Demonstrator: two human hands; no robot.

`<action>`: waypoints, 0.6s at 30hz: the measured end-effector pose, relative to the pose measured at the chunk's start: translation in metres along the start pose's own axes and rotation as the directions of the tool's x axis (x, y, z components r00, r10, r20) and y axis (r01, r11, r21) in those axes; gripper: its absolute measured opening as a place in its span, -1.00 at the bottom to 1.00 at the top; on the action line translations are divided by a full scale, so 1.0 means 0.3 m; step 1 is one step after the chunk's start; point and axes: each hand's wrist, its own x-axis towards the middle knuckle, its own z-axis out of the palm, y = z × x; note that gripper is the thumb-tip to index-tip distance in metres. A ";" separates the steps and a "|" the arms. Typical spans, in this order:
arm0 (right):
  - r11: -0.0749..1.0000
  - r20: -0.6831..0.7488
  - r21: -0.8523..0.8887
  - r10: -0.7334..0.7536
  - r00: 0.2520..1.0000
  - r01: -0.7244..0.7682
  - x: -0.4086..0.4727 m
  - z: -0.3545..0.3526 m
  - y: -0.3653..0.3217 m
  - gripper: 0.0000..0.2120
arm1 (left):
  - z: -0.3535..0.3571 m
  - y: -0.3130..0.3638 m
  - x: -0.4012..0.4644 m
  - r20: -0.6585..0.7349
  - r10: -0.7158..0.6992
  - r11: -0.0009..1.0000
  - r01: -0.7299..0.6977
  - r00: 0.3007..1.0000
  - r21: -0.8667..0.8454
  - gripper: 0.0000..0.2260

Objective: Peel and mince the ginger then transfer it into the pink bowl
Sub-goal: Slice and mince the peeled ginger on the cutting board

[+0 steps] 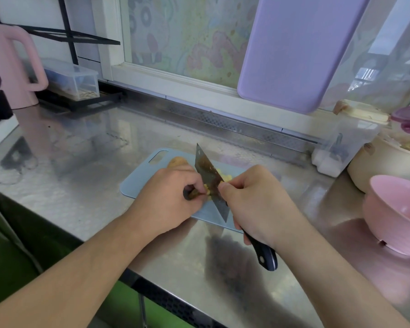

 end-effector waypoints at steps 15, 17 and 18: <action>0.994 0.001 0.110 0.008 1.000 -0.008 -0.013 -0.042 0.001 -0.57 | 0.001 0.004 -0.002 -0.008 -0.003 1.000 0.003 1.000 -0.015 -0.87; 0.995 0.006 0.100 0.008 1.000 -0.008 -0.015 -0.039 -0.001 -0.55 | 0.001 0.002 -0.002 -0.009 -0.009 1.000 0.009 1.000 -0.015 -0.87; 0.995 0.008 0.099 0.009 1.000 -0.010 -0.016 -0.039 -0.002 -0.55 | 0.002 0.002 -0.001 -0.011 -0.010 1.000 0.010 1.000 -0.016 -0.87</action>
